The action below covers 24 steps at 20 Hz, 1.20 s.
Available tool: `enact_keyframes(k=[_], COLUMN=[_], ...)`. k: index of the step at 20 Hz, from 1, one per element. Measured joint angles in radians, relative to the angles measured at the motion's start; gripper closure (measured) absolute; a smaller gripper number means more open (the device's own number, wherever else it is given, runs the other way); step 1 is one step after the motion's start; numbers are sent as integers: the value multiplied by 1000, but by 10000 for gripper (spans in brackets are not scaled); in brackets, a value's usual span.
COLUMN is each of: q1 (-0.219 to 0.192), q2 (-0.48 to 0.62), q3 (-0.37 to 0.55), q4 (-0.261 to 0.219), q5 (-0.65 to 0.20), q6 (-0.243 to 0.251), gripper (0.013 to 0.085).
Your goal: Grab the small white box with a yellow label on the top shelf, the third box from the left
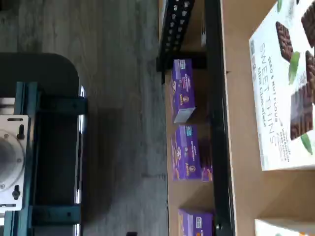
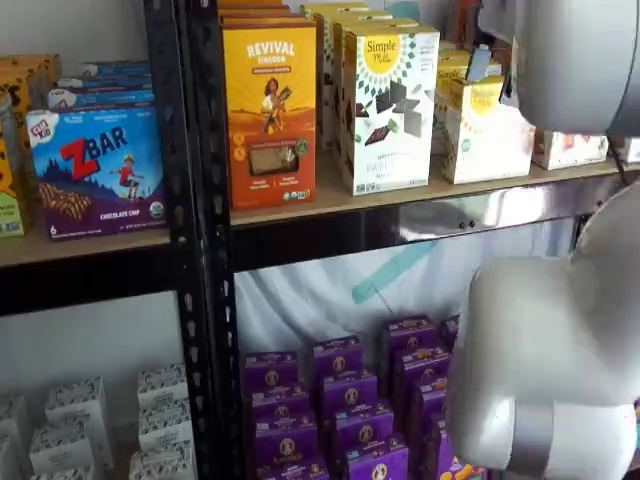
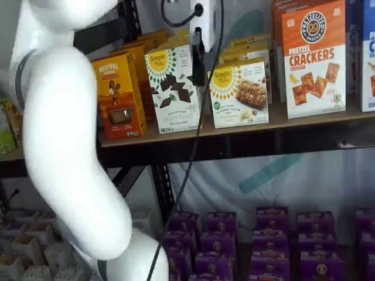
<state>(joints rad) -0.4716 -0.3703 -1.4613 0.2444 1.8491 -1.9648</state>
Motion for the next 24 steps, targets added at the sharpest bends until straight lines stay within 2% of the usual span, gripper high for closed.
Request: enact_keyframes(k=[2, 4, 9, 13, 17, 24], q1=[27, 35, 16, -9, -10, 5], q2=[-8, -20, -58, -56, -24, 52], q3=[6, 19, 71, 99, 100, 64], q4=[-49, -61, -12, 42, 42, 16], q5=[-2, -10, -85, -203, -278, -316], q6=[9, 14, 7, -17, -32, -33], gripper=[130, 130, 130, 130, 130, 130])
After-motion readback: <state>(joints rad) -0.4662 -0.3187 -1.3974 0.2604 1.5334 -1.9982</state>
